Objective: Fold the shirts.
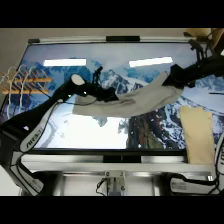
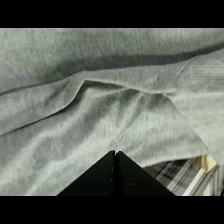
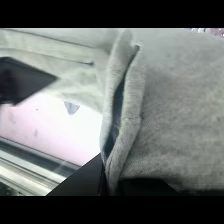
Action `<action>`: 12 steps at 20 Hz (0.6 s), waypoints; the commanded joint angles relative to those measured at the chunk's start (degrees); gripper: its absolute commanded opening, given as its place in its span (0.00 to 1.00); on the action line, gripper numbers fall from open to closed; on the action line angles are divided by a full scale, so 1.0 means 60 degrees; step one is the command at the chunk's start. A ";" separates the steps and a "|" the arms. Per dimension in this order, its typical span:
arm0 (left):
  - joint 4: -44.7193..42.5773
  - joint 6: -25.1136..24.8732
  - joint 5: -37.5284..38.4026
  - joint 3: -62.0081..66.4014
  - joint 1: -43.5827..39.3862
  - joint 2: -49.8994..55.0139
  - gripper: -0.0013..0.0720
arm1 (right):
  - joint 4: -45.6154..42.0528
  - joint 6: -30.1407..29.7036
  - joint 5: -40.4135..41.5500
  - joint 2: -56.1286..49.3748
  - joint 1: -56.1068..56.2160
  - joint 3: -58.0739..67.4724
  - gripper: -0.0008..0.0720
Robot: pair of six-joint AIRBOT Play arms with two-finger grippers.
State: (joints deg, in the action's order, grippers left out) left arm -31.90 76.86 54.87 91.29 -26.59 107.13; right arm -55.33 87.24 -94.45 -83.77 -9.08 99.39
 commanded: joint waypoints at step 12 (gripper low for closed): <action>0.1049 -0.0357 0.0543 0.0262 -0.0018 0.0000 0.07 | 0.0386 0.0794 0.0503 0.1166 0.1195 0.0066 0.12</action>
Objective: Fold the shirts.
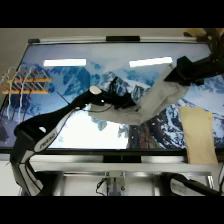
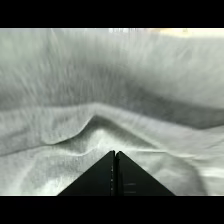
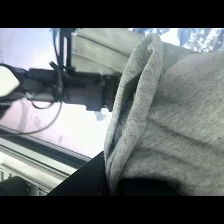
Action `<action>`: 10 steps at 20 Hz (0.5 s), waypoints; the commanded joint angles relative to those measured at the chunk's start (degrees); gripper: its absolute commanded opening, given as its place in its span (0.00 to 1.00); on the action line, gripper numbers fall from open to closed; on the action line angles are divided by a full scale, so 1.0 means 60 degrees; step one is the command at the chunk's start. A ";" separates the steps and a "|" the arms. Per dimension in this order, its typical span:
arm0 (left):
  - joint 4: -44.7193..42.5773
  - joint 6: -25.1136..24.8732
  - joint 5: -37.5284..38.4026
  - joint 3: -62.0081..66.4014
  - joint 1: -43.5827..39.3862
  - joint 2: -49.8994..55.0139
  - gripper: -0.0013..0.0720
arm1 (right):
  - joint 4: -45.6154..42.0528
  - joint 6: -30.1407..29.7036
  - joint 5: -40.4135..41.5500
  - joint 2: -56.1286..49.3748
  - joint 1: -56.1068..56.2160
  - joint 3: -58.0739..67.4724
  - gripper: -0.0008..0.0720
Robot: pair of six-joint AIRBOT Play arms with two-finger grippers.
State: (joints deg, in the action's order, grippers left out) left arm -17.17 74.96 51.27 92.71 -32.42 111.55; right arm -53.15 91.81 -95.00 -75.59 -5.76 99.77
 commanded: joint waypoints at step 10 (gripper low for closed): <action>-0.6572 0.1169 0.3592 0.0025 0.6863 -0.6462 0.07 | -0.0127 -0.0313 0.4543 -0.4218 0.4969 0.0004 0.12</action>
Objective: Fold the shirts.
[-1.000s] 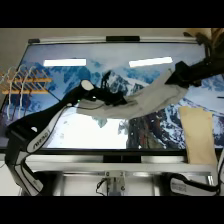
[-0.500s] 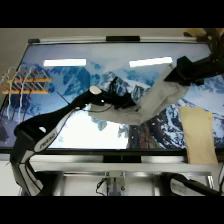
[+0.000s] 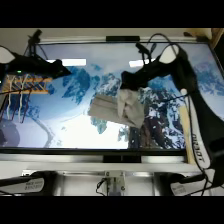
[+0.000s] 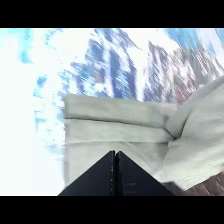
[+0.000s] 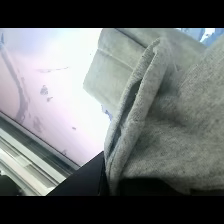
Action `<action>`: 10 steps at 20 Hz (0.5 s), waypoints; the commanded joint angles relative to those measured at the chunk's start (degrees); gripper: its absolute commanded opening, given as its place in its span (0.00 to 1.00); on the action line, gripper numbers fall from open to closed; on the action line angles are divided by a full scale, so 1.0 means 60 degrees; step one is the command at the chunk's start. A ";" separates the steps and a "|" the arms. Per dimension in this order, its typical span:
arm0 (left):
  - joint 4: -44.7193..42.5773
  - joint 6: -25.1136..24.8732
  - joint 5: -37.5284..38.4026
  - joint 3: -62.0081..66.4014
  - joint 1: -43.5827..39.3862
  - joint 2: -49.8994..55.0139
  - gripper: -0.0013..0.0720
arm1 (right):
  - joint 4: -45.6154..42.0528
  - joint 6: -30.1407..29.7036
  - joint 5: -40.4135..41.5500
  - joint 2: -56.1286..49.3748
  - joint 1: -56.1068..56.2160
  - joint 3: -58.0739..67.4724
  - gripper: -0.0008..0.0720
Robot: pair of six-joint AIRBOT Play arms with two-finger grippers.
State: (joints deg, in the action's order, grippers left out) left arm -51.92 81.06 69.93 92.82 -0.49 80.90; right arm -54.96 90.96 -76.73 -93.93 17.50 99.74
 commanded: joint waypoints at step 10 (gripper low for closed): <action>-0.0780 -0.0047 0.1242 -0.0277 0.2743 -0.2484 0.07 | 0.0215 -0.0153 0.1020 -0.2044 0.1086 0.0047 0.83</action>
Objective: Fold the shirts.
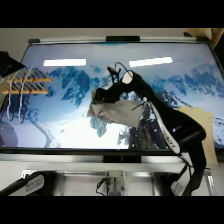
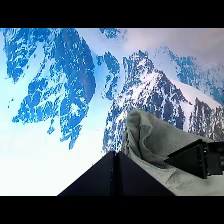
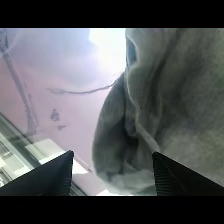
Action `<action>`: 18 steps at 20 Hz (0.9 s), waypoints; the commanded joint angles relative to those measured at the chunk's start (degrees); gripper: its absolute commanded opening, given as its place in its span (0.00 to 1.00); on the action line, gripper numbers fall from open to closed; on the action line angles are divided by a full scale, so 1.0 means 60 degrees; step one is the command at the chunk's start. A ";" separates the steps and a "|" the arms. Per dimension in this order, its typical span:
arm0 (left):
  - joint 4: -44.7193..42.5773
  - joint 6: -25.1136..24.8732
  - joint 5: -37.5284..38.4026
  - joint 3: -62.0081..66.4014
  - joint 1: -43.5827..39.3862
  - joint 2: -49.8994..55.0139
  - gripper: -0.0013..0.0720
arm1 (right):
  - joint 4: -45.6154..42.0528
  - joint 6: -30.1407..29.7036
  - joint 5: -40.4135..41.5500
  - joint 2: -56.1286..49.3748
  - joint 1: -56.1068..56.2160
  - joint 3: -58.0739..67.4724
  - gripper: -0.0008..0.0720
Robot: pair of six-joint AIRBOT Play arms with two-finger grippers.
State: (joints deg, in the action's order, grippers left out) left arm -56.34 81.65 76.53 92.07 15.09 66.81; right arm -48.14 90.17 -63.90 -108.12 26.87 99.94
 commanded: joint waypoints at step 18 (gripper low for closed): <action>-0.0040 -0.0229 0.0109 -0.0404 0.0138 -0.0131 0.07 | 0.1049 -0.2193 0.0648 0.2477 -0.3457 -0.6721 0.84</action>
State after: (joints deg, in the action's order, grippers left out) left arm -56.58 80.07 77.19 89.65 15.86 66.04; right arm -47.29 80.09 -65.41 -92.25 4.95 61.56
